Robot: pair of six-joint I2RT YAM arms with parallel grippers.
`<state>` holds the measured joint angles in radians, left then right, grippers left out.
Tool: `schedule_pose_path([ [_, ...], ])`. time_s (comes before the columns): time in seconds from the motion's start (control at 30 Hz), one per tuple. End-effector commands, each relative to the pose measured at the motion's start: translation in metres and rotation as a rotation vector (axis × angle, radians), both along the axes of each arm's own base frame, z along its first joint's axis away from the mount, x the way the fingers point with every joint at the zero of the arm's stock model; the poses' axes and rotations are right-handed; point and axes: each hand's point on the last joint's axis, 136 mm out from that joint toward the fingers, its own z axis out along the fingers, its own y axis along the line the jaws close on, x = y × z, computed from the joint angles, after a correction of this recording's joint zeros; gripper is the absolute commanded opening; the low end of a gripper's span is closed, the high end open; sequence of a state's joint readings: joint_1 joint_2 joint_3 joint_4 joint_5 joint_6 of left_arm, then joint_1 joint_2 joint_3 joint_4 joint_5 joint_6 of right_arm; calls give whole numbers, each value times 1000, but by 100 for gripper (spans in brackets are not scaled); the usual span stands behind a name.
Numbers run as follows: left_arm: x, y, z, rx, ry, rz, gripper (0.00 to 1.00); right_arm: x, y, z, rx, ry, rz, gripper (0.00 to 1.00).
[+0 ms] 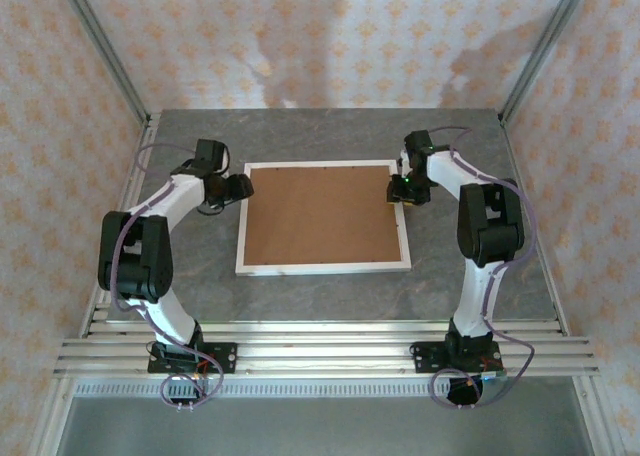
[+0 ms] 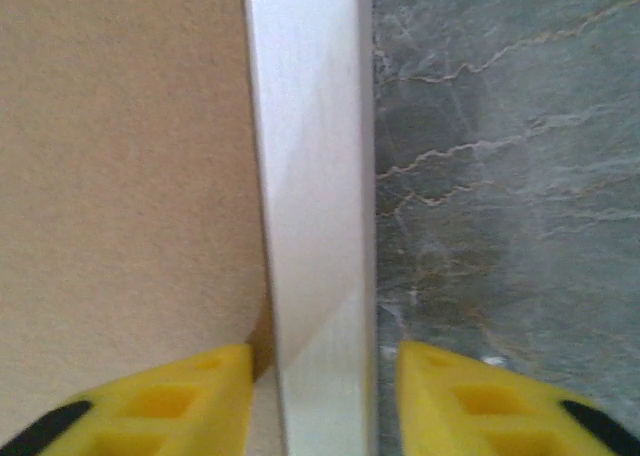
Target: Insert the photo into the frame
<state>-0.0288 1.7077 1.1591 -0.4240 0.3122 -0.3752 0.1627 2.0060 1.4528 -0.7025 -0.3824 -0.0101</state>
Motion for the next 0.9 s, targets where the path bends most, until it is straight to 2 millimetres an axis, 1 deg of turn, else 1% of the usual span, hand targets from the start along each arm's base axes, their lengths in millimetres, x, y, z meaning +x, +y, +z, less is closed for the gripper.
schedule_pose_path([
  [0.0, 9, 15, 15, 44, -9, 7, 62, 0, -8, -16, -19, 11, -8, 32],
  [0.1, 19, 22, 16, 87, 14, -2, 61, -3, -7, -21, -16, 25, 1, 26],
  [0.3, 40, 21, 4, 92, 66, -28, 57, -4, -7, -24, -18, 32, 4, 19],
  [0.33, 42, 21, 7, 91, 63, -36, 57, -6, -7, -24, -15, 36, 6, 18],
  [0.37, 44, 20, -6, 92, 96, -49, 56, -6, -8, -24, -16, 37, 5, 17],
  [0.47, 43, 19, -15, 97, 147, -74, 56, -7, -8, -25, -18, 36, 7, 16],
  [0.63, 36, 18, -26, 91, 188, -92, 55, -7, -8, -25, -21, 38, 9, 13],
  [0.87, 35, 16, -43, 80, 222, -103, 55, -8, -8, -26, -20, 54, 14, 13],
])
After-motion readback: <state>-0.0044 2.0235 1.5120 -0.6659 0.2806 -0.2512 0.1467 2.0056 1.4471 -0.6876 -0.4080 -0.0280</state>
